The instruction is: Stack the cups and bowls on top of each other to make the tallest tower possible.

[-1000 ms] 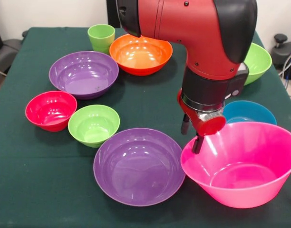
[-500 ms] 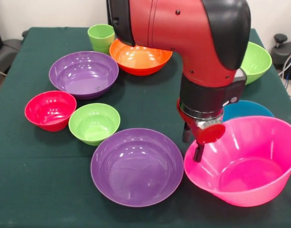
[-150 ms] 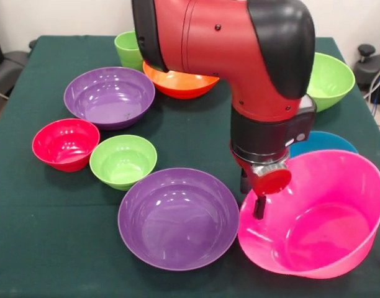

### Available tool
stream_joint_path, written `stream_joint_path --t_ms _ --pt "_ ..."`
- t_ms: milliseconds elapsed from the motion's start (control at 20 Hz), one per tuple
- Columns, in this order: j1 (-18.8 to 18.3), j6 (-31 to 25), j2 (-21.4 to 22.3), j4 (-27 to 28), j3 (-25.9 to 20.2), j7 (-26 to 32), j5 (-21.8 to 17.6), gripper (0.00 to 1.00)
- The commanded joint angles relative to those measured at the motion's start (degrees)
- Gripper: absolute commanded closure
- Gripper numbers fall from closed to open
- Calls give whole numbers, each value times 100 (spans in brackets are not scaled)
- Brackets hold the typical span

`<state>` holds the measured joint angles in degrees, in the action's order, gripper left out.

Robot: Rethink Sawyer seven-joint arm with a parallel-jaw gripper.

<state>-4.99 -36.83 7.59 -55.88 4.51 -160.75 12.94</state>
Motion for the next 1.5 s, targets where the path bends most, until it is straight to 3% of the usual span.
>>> stream_joint_path --t_ms 50,400,650,1050,1100,1500 --pt "-124 259 -200 -279 -1083 1433 -527 0" --pt "66 25 -149 -272 -886 848 -450 0" --pt "611 -418 -254 -39 -26 -644 -217 0" --pt "434 -622 -331 126 -281 -123 11 0" --pt "428 -651 -330 130 -293 -45 13 100" --pt "500 -963 -348 203 -81 -412 202 100"
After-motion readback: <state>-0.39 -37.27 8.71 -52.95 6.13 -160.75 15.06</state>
